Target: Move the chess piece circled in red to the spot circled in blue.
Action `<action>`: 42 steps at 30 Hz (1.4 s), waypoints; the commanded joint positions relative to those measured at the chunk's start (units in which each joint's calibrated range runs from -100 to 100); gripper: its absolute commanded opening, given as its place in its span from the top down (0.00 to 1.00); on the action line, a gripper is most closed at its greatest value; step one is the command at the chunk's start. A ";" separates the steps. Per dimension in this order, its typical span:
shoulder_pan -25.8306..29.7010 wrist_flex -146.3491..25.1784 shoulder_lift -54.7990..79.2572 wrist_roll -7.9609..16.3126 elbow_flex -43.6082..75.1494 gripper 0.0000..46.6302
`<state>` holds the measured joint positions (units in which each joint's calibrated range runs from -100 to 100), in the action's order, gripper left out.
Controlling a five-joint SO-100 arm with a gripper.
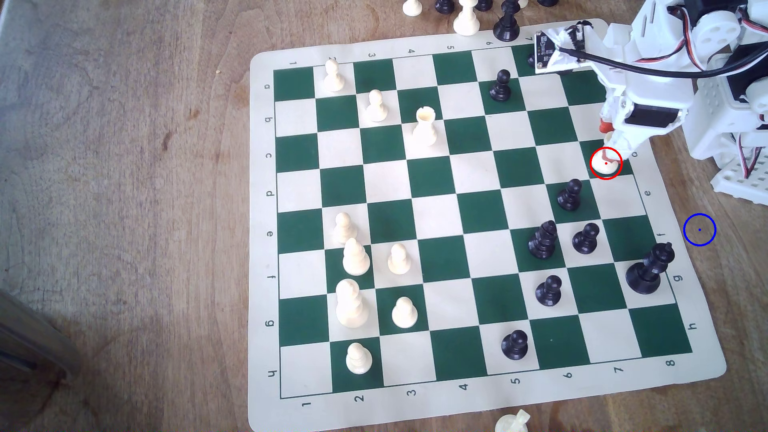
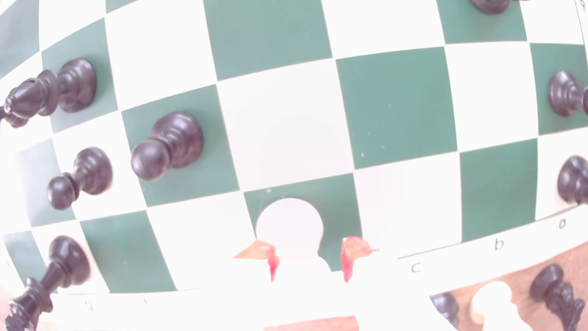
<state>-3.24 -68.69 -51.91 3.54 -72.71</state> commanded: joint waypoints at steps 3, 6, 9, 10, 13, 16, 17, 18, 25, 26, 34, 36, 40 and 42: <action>-0.24 -1.18 1.65 -1.37 1.63 0.92; -0.47 -1.26 1.48 -1.47 1.90 0.93; -0.71 -3.06 0.80 -1.47 4.53 0.94; -0.71 -3.96 0.29 -1.22 5.98 0.95; 0.31 -8.71 -1.57 0.00 14.32 0.96; 4.22 -16.65 -3.53 1.22 22.48 0.97; 5.94 -19.11 -4.55 1.66 23.93 0.97; 8.45 -22.55 -6.75 2.34 25.20 0.98; 21.98 -30.58 -18.81 8.50 17.86 0.99; 23.39 -30.17 -19.74 9.57 16.32 0.99; 41.38 -26.89 -16.51 13.97 15.68 1.00; 44.74 -25.83 -15.50 14.07 15.23 1.00; 45.99 -19.68 -11.51 13.53 13.05 1.00; 45.99 -17.39 -10.23 13.19 12.24 1.00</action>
<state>41.74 -91.39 -65.40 17.12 -59.96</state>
